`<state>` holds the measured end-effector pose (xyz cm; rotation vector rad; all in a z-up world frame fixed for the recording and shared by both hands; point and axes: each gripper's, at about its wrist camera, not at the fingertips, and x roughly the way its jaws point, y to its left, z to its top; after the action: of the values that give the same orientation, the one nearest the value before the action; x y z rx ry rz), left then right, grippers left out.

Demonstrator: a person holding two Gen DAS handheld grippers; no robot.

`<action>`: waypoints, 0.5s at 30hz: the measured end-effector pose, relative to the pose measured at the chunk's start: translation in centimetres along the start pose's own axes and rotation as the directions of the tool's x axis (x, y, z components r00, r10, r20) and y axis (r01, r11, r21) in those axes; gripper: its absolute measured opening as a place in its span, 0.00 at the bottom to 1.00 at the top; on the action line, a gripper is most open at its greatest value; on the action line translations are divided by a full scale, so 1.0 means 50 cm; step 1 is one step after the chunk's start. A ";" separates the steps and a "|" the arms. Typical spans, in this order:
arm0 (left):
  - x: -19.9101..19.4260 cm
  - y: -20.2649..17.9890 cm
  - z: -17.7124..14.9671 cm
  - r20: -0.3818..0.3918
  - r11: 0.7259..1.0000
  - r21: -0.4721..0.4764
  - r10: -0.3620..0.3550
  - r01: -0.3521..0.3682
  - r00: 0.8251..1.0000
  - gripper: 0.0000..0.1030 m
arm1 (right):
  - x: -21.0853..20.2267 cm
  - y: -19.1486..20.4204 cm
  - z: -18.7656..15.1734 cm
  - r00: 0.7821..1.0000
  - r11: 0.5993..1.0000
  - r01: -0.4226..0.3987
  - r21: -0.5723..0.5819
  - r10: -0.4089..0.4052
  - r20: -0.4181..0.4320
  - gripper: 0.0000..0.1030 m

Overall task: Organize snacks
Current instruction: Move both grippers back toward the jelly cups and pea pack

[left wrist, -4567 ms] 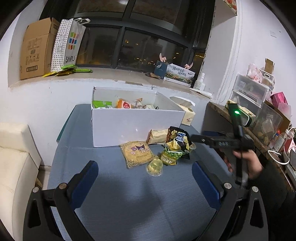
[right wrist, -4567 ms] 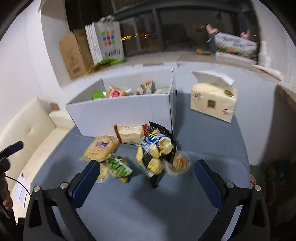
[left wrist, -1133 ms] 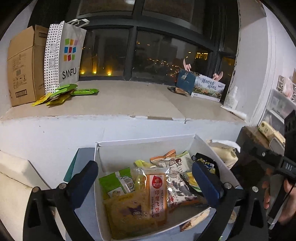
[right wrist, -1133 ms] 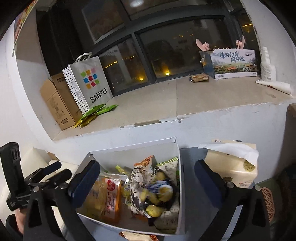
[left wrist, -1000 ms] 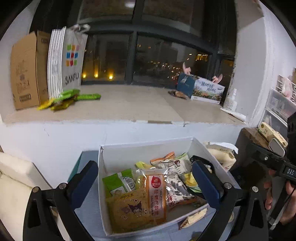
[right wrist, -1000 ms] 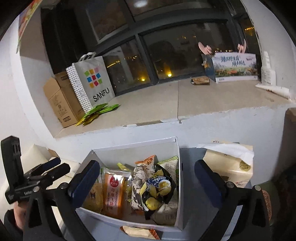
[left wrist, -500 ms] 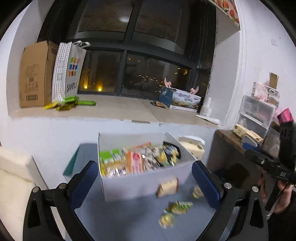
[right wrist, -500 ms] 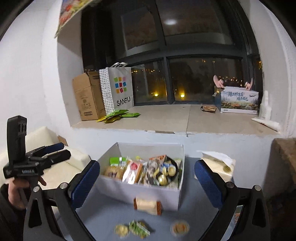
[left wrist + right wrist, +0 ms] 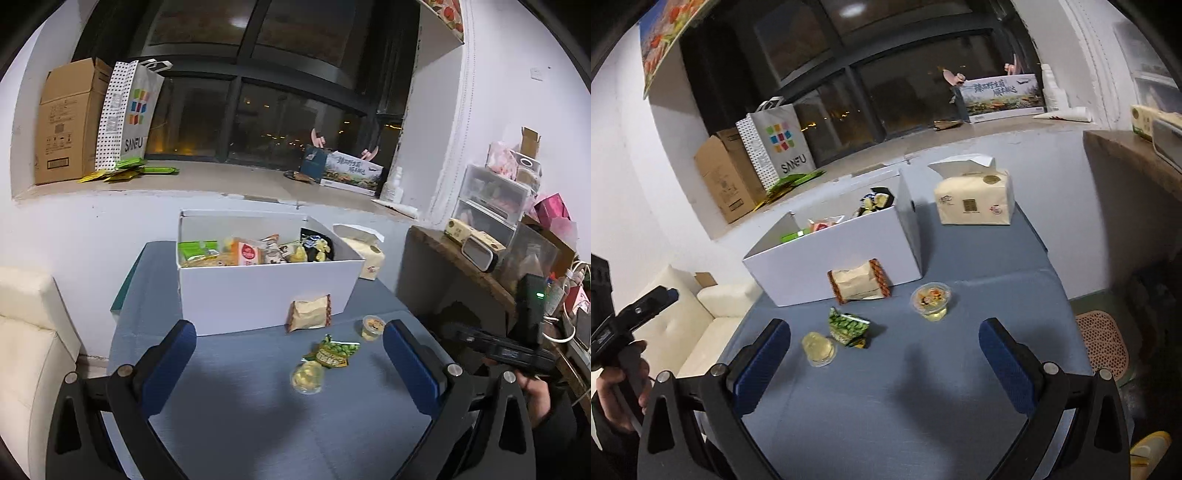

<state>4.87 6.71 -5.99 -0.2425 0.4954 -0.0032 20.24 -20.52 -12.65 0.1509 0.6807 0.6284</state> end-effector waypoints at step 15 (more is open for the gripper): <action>0.045 -0.040 -0.040 -0.101 0.996 0.091 0.016 -0.007 0.995 1.00 | 0.249 -0.032 0.046 0.953 0.963 0.195 -0.187 -0.231 -0.195 1.00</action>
<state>6.01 4.16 -8.29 -0.1516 0.5960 -0.0270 29.96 -14.35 -18.11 -0.1471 0.8378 0.4936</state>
